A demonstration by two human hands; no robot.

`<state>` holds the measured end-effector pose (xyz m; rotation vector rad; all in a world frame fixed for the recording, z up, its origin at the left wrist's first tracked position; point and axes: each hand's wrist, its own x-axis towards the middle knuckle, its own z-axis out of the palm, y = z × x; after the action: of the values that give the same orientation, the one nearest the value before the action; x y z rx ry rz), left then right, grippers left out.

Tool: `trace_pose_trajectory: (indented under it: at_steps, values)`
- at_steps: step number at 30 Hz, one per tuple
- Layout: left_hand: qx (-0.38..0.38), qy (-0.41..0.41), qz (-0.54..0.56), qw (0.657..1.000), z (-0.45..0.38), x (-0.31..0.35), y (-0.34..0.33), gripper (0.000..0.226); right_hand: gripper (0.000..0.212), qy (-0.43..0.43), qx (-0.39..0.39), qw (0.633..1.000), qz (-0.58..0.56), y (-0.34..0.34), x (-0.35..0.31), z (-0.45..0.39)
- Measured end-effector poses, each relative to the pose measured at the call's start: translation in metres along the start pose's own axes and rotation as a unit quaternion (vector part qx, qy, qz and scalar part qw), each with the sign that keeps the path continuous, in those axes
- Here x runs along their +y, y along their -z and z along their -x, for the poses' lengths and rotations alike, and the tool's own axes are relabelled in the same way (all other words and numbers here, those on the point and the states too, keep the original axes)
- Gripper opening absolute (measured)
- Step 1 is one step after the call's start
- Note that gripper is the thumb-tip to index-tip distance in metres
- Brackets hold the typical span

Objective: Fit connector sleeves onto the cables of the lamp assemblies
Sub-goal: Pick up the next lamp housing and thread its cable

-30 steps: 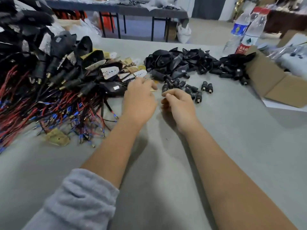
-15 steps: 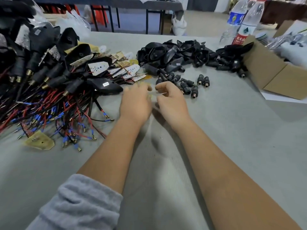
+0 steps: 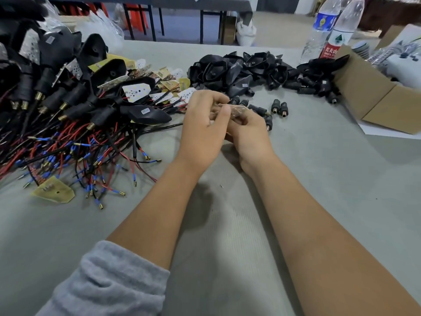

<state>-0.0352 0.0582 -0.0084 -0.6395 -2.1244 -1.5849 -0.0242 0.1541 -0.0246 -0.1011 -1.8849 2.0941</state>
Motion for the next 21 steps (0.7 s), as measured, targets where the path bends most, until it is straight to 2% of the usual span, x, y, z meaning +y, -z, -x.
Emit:
trace_pose_trajectory:
  at_steps: [3, 6, 8, 11, 14, 16, 21]
  values:
    - [0.001, -0.016, -0.034, 0.999, 0.001, -0.001, -0.002, 0.022, 0.009, -0.008, 0.010, 1.000, -0.018, -0.003, -0.002, 0.002]
    - [-0.012, 0.015, -0.026, 0.999, -0.001, -0.003, 0.001, 0.031, 0.005, -0.031, 0.046, 0.996, -0.067, 0.001, -0.005, 0.001]
    - [-0.024, 0.032, -0.059, 0.997, -0.003, -0.008, 0.007, 0.031, 0.004, -0.043, 0.079, 0.989, -0.121, 0.005, -0.009, 0.001]
    - [-0.048, 0.088, -0.171, 0.980, -0.005, -0.021, 0.018, 0.028, 0.006, -0.042, 0.146, 0.964, -0.217, 0.011, -0.012, -0.001]
    - [-0.103, 0.148, -0.206, 0.962, -0.004, -0.026, 0.026, 0.028, 0.008, -0.024, 0.207, 0.938, -0.276, 0.019, -0.015, -0.004]
    - [-0.123, 0.148, -0.234, 0.953, -0.004, -0.028, 0.029, 0.029, 0.011, -0.014, 0.234, 0.926, -0.297, 0.023, -0.016, -0.005]
    - [-0.126, 0.111, -0.249, 0.954, -0.008, -0.031, 0.031, 0.018, 0.007, -0.035, 0.215, 0.913, -0.345, 0.029, -0.017, -0.007]
